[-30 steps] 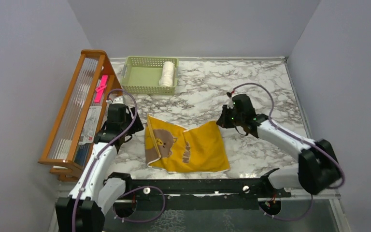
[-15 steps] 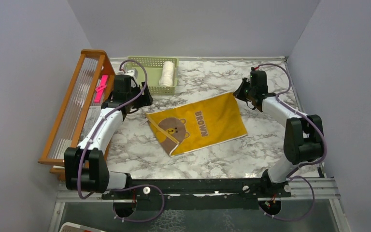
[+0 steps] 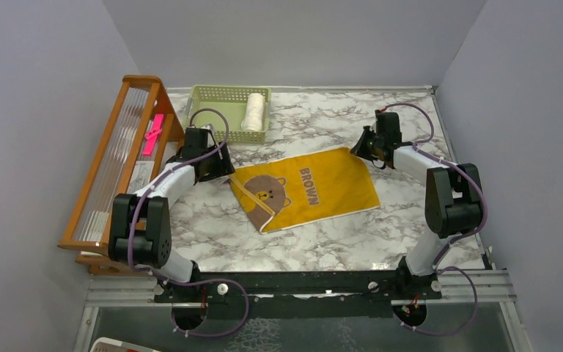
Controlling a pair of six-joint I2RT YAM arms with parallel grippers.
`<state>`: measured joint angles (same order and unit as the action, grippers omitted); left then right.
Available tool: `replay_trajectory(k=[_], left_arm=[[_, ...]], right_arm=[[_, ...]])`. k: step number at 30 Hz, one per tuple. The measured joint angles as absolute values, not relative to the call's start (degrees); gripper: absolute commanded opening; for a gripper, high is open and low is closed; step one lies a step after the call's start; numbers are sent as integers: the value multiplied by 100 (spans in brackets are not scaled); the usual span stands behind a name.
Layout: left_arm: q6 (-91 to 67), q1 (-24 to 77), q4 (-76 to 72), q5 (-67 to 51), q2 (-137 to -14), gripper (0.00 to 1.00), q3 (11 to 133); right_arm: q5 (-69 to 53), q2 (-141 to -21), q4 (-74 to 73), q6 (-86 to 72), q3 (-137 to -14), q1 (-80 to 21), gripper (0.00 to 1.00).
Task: Roll the towels
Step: Flatten out the towel at the center of the board.
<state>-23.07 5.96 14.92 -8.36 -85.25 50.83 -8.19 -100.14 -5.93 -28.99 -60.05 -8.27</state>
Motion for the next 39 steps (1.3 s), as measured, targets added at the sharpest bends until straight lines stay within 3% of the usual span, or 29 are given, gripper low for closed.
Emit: replay_trajectory(k=[14,18,23,26,33,39], left_arm=[[-2891,596,961,-563,-9684,44,5457],[-2991,596,803,-484,-9821,22,5476],[-3039,598,779,-478,-9911,16,5492],[-3050,602,781,-478,-9911,0,5489],[-2862,602,1068,-438,-9832,0,5568],[-2036,593,1844,-248,-9050,0,6600]], right_arm=[[-1024,-10014,-471,-2768,-5909,-829,1],[-1076,-10014,-438,-2733,-5861,-829,1],[-1118,-10009,-421,-2711,-5808,-829,1],[-1122,-10007,-421,-2689,-5798,-829,1],[-1146,-9850,-464,-2672,-5798,-827,1],[-1133,-8691,-679,-2602,-5900,-823,1]])
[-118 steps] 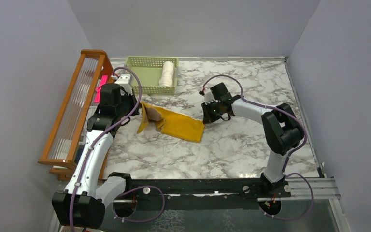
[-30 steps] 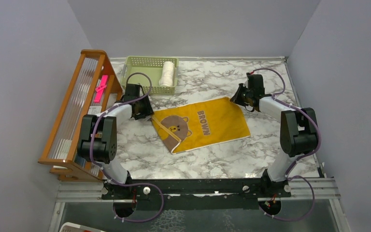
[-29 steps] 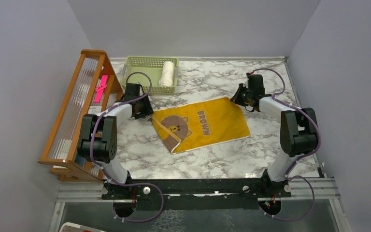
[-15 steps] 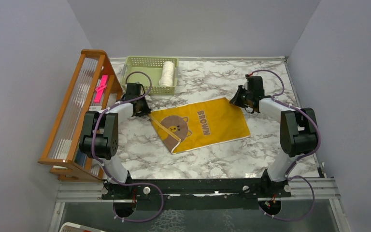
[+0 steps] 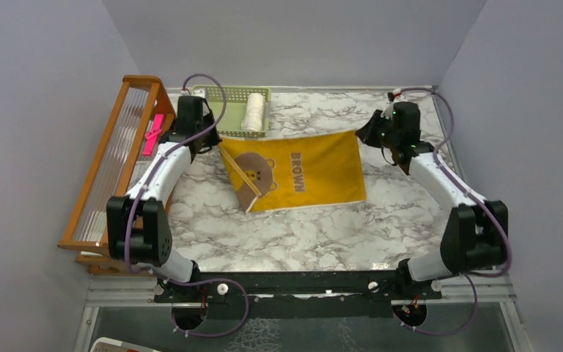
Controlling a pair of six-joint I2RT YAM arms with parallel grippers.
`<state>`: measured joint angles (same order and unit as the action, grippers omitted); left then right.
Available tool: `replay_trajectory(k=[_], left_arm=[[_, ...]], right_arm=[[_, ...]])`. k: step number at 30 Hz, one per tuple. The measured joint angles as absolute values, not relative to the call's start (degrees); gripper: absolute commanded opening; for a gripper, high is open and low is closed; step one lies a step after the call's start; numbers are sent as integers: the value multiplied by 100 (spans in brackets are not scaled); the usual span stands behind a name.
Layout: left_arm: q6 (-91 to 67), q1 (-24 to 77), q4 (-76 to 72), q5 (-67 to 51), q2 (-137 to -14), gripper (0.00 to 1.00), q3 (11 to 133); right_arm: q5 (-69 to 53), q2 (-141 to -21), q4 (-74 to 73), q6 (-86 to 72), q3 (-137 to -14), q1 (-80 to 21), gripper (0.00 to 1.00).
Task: Roll the towels
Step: Flatten out the towel at the center of the board.
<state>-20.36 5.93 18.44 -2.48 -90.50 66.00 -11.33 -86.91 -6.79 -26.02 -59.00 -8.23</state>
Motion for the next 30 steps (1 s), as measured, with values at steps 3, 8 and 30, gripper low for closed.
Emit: replay_trajectory(k=[3,8,30], left_arm=[[-1667,532,1855,-143,-8243,0,7076],[-1293,342,1743,-56,-6731,0,7212],[-1188,357,2104,-493,-3138,0,5013]], right_arm=[[-1114,-7830,-694,-2521,-5988,-823,1],[-1070,-6475,-803,-2403,-6095,-823,1],[-1686,-4084,-2110,-2053,-5468,-825,1]])
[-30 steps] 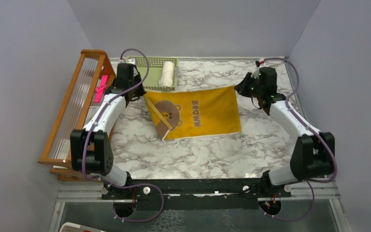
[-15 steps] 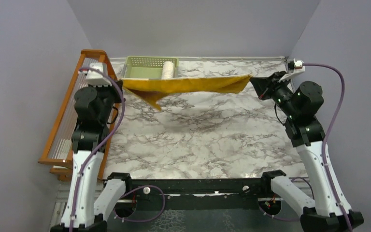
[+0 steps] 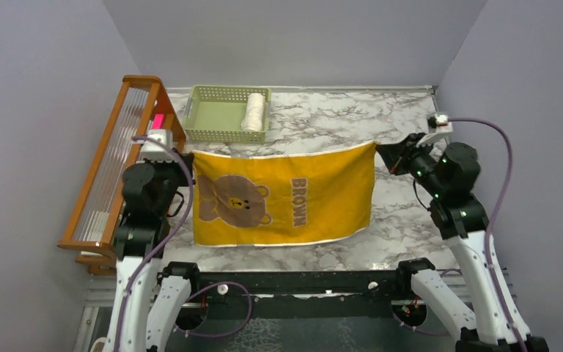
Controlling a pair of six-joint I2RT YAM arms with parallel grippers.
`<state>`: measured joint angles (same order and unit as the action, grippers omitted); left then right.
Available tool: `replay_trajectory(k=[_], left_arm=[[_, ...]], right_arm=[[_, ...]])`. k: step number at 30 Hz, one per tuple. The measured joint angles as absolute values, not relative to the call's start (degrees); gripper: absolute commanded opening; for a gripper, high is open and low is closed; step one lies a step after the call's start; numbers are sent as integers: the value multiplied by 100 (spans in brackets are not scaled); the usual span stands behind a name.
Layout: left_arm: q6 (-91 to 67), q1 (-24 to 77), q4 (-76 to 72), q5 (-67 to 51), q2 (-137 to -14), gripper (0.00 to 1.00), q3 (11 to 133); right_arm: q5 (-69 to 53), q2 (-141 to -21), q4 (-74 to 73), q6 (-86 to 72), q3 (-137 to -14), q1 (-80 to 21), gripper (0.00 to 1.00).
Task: Roll the towels
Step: Flatten out the towel at the center of the board.
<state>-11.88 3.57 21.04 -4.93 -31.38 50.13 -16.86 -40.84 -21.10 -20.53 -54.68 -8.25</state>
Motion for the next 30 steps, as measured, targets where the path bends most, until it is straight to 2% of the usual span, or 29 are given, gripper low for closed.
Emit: replay_trajectory(k=[6,9,15,21,25,30], left_arm=[[-1391,362,1957,-495,-5210,0,3935],[-1490,360,1955,-440,-6460,0,3898],[-1260,342,1675,-626,-8541,0,5144],[-823,301,1372,-1028,-9996,0,6622],[-674,207,1293,-1264,-10578,0,6858],[-519,95,1234,-1461,-10750,0,6796]], right_arm=[[-1343,-5601,-1973,-2550,-4158,-823,1],[-1166,-6536,-1833,-2751,-3970,-812,1],[-858,-8066,-1092,-2919,-4204,-790,1],[-622,-9194,-626,-2936,-4897,-694,1],[-563,-9666,-515,-2932,-5260,-550,1],[-552,-9902,-510,-2904,-5660,-257,1]])
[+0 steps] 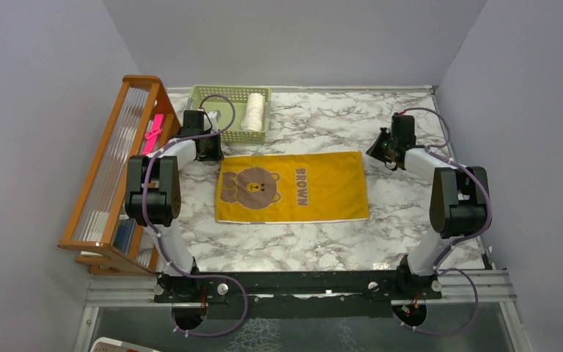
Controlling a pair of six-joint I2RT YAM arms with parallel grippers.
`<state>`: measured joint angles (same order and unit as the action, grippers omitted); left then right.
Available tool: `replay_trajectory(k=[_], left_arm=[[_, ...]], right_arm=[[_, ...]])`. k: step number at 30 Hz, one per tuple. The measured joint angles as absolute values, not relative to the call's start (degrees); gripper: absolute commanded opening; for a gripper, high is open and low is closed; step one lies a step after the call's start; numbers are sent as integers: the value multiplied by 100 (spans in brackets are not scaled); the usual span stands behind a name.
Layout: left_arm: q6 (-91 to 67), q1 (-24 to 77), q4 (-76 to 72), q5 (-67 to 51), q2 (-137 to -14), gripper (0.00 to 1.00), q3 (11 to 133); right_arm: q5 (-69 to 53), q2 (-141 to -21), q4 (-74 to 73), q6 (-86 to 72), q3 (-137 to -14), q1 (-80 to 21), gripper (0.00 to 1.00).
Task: Roll the towels
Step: Flatten out the towel at the center of the board, then fold the towel at the center of the board.
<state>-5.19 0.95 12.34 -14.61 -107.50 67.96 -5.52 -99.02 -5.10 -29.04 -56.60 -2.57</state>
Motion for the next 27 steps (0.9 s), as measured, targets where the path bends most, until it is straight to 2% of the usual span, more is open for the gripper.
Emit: replay_trajectory(k=[8,14,17,19,23,27], left_arm=[[-366,-25,552,-1726,-10479,0,6108],[-464,-32,-30,-1876,-9411,0,5290],[-517,-25,-287,-1872,-9065,0,5140],[-530,-27,-349,-1811,-9096,1,5170],[-543,-27,-158,-1573,-9470,8,5358],[-545,-32,12,-1435,-9673,14,5400]], right_arm=[[-567,-9907,-381,-2895,-5850,239,1],[-834,-9448,-314,-2910,-5247,204,2],[-1142,-9299,-296,-2744,-5144,204,26],[-1350,-9419,-327,-2596,-5299,191,37],[-1461,-10018,-449,-2252,-5975,58,44],[-1385,-10471,-714,-1905,-6466,-303,45]])
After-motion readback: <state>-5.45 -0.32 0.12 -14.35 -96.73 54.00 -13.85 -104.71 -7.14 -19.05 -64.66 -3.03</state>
